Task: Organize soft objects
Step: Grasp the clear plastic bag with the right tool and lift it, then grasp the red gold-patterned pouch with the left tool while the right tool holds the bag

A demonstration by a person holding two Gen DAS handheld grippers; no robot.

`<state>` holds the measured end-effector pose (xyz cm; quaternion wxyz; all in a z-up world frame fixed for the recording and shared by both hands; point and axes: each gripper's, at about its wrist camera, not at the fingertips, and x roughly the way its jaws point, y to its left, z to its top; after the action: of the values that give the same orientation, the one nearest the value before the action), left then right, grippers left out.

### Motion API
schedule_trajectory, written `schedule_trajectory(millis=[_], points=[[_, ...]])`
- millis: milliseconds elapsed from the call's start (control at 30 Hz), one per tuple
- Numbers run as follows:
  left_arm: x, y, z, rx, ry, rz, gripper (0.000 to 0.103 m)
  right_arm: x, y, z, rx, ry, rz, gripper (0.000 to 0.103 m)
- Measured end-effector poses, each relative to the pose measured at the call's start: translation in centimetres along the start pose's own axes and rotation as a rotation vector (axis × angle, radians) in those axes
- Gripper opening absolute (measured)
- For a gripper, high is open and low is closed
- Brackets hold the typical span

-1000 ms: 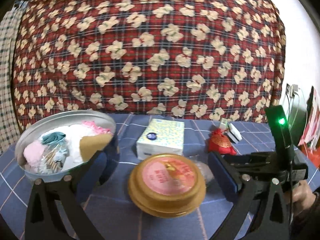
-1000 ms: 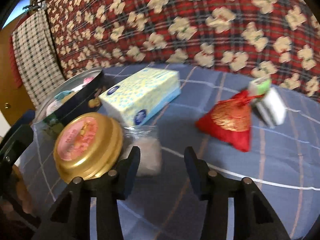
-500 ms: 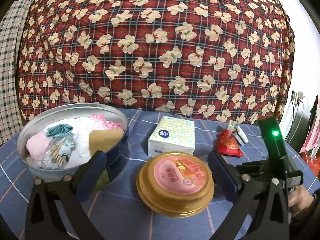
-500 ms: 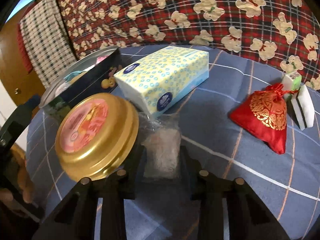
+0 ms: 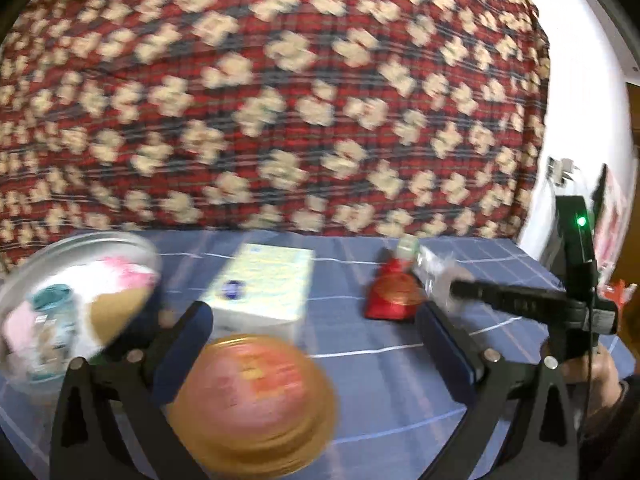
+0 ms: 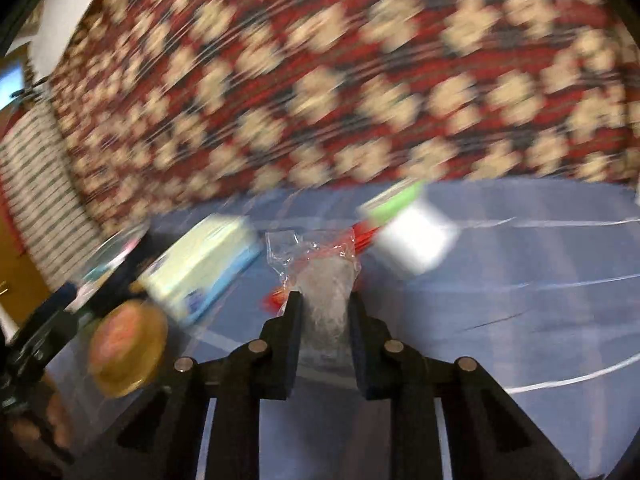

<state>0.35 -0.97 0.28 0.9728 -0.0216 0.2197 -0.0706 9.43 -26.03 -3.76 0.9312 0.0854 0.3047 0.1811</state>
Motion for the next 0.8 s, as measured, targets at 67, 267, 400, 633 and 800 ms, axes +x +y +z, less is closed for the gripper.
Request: schedule_trajectory(millis=[67,267,400,633,800], points=[[1.7,-1.2,0.5,0.002,0.041,-0.031,0.103,-0.7,-1.5,0.3,0.03,-0.045,-0.093,0.024],[9.0,-5.1,1.8,-0.05,0.204,-0.101,0.103,-2.3,-3.9,1.0,0.09,-0.131,-0.227,0.024],[13.9,-7.4,1.5,-0.035,0.293,-0.062,0.101,-2.5,-3.6,1.0,0.073,-0.158,-0.289,0.024],[19.6,-8.7,0.2,-0.051,0.429,-0.019,0.083,-2.5,-5.3,1.0,0.146,-0.141,-0.262,0.024],[21.1,-9.8,-0.4,0.002,0.465,0.026,0.079,-2.3,-5.3,1.0,0.149,-0.134,-0.255,0.025]])
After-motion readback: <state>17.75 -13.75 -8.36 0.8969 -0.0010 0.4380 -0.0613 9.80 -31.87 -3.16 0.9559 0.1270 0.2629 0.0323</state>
